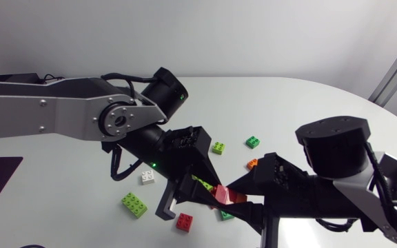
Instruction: Separate the duplo bricks
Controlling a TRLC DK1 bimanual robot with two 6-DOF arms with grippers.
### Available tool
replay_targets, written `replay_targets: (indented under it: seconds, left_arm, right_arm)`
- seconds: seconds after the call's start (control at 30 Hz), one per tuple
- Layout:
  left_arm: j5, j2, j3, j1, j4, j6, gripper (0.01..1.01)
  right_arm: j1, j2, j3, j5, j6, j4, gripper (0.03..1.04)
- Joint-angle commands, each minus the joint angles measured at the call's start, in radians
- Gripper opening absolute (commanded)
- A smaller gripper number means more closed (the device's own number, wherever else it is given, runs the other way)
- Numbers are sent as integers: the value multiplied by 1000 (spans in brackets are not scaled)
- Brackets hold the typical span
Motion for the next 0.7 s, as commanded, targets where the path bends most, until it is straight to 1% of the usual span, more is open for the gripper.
replay_targets:
  seconds: [0.0, 0.03, 0.1, 0.13, 0.17, 0.43, 0.67]
  left_arm:
    - [18, 13, -12, -12, -1, -30, 300]
    - [18, 10, -12, -12, -1, -30, 300]
    - [16, 4, -9, -8, -4, -30, 300]
    - [16, -1, -7, -5, -5, -30, 300]
    - [16, -6, -6, 0, -8, -30, 300]
    - [13, -30, -9, 4, -19, -28, 300]
    - [4, -55, -6, 9, -27, -28, 300]
  right_arm:
    - [12, -23, 8, -3, 3, 5, 379]
    - [12, -32, 11, -3, 3, -6, 503]
    - [12, -51, 16, -3, 2, -32, 807]
    - [10, -58, 18, -3, 0, -43, 926]
    - [7, -64, 18, -3, -4, -53, 959]
    - [-20, -86, 4, -12, -17, -87, 966]
    - [-60, -87, -18, -30, -29, -90, 926]
